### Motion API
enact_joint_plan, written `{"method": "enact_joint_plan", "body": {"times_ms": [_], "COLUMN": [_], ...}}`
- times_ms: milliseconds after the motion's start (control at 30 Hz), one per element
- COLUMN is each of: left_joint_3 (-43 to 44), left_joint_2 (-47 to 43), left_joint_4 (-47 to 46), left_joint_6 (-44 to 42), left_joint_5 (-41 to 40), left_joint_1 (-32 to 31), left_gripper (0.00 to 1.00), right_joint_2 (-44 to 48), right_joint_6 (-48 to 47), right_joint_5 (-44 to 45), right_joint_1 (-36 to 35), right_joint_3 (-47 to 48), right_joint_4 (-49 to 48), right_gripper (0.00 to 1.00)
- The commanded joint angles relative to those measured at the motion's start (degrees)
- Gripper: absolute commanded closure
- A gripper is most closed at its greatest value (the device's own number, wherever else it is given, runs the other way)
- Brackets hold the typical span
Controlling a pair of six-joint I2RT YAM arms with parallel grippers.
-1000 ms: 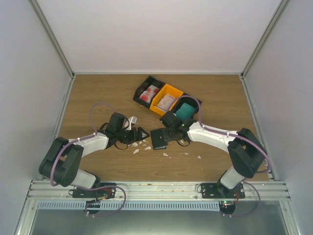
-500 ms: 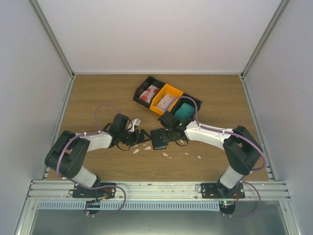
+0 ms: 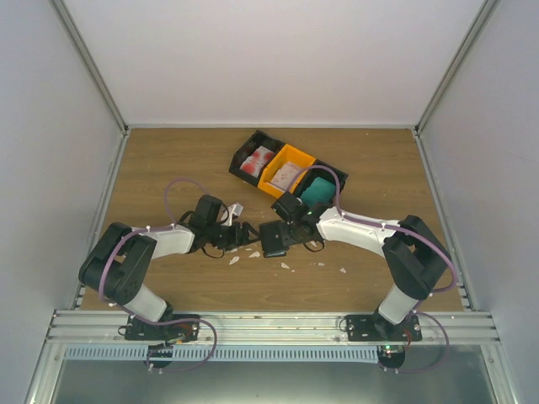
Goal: Put the credit cards into the card holder
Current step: Close the card holder at the center of the board.
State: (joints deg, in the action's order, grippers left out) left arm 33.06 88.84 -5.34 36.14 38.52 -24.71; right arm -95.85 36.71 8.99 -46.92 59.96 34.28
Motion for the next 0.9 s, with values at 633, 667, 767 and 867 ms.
{"method": "enact_joint_plan", "body": {"times_ms": [633, 667, 767, 867], "left_joint_3": [2.05, 2.09, 2.32, 3.04], "left_joint_2": [2.44, 2.6, 3.18, 4.26], "left_joint_4": [-0.89, -0.89, -0.78, -0.76], "left_joint_6": [-2.22, -2.26, -2.15, -2.22], "left_joint_5": [-1.15, -1.31, -2.18, -2.75], "left_joint_1": [-0.48, -0.44, -0.49, -0.52], "left_gripper": [0.33, 0.33, 0.32, 0.33], "right_joint_2": [3.61, 3.91, 4.95, 6.07], "right_joint_6": [1.67, 1.05, -1.42, -4.3], "right_joint_5": [-2.88, -3.93, -7.27, -12.05], "right_joint_1": [3.06, 3.26, 4.07, 5.66], "right_joint_3": [-1.97, -2.37, -4.07, -6.5], "right_joint_4": [-3.37, -4.34, -7.83, -12.73], "right_gripper": [1.0, 0.99, 1.0, 1.0]}}
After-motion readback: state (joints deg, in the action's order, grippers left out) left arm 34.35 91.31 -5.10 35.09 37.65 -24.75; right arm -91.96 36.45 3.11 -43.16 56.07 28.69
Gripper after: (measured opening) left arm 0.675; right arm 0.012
